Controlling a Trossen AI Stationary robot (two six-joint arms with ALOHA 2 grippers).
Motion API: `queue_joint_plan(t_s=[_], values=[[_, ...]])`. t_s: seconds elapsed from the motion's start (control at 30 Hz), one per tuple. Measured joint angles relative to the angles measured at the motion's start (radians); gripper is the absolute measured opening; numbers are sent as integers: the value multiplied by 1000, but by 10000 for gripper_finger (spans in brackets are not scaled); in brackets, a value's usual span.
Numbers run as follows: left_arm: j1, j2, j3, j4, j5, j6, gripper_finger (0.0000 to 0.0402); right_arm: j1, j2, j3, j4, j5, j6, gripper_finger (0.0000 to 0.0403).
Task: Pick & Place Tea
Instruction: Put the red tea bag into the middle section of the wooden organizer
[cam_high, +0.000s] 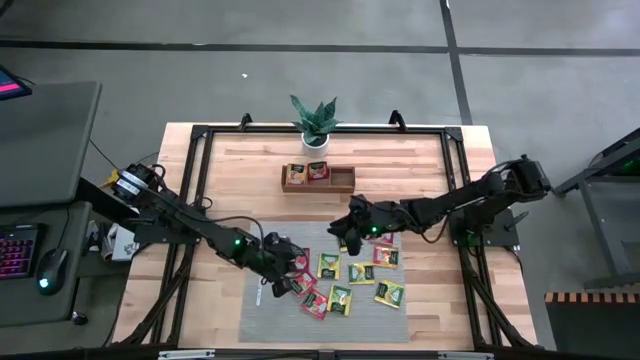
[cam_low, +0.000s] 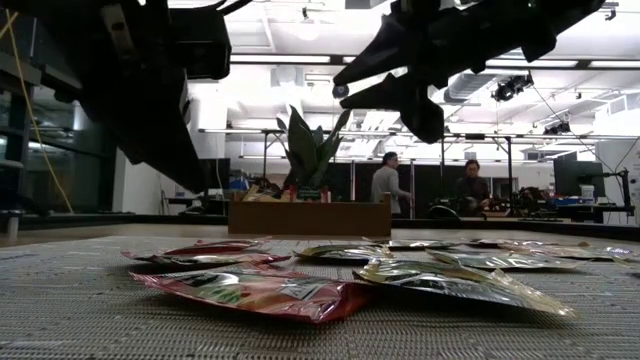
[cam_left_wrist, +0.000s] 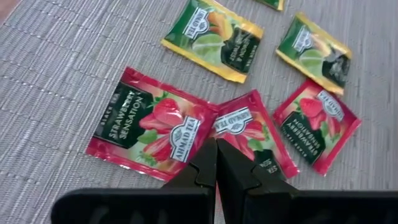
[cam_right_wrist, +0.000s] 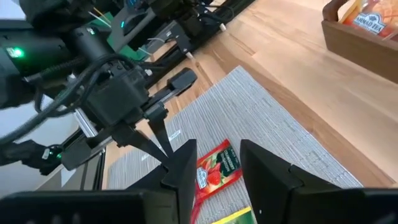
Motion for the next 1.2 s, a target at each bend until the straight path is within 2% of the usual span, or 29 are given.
queue_joint_plan(t_s=[0.37,0.63,0.97,1.2], values=[[2,0,0,-31,-27,42,0,-1,0,0,-8,32,-3,122],[44,51,0,15,20,79,0,-3,0,0,-16,39,-4,122],[45,114,0,28,52,78,0,-3,5,0,-20,46,-3,122],[45,140,3,48,62,72,0,-3,77,0,3,17,127,122]])
